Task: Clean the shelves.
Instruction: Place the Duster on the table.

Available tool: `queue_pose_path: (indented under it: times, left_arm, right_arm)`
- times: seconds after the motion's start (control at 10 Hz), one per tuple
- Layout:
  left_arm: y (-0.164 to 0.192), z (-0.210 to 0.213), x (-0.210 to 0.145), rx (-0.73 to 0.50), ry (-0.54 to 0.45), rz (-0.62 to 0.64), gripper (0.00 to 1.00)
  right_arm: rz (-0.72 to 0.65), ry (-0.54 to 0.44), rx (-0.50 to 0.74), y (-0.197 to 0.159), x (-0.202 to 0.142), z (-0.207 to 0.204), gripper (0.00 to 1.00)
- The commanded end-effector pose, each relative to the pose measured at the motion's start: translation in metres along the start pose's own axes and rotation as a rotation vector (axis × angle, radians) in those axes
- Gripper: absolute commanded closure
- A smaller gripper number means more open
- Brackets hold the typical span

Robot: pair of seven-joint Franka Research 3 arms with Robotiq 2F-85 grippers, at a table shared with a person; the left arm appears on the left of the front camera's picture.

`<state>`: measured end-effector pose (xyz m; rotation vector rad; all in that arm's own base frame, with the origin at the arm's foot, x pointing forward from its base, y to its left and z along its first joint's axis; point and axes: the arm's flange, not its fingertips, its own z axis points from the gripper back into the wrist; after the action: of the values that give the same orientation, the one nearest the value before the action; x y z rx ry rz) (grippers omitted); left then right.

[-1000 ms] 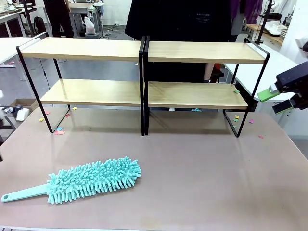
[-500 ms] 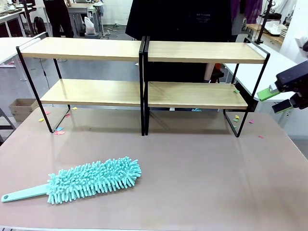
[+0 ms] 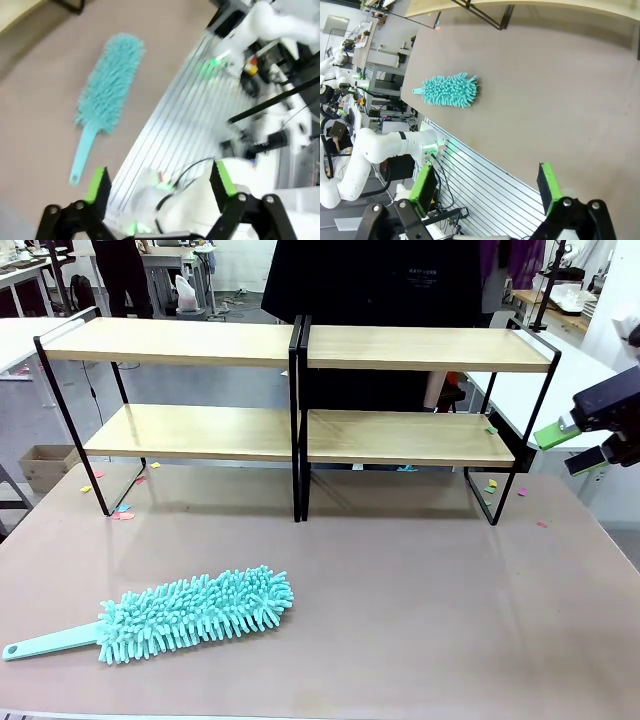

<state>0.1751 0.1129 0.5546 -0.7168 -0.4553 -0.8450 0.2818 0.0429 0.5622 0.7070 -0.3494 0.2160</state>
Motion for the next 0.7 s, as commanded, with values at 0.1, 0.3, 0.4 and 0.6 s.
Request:
queue_pose_path:
  times: [0.1,0.3,0.4,0.6]
  left_arm:
    - [0.0015,-0.0039,-0.0016,0.019,0.013,-0.012,0.00]
    - [0.0015,-0.0039,-0.0016,0.019,0.013,-0.012,0.00]
    - [0.0015,-0.0039,-0.0016,0.019,0.013,-0.012,0.00]
    - [0.0015,-0.0039,-0.0016,0.019,0.013,-0.012,0.00]
  right_arm:
    - [0.019,-0.014,0.020,-0.0014,0.0024,-0.0014,0.00]
    - [0.019,-0.014,0.020,-0.0014,0.0024,-0.0014,0.00]
    - [0.019,-0.014,0.020,-0.0014,0.0024,-0.0014,0.00]
    - [0.019,-0.014,0.020,-0.0014,0.0024,-0.0014,0.00]
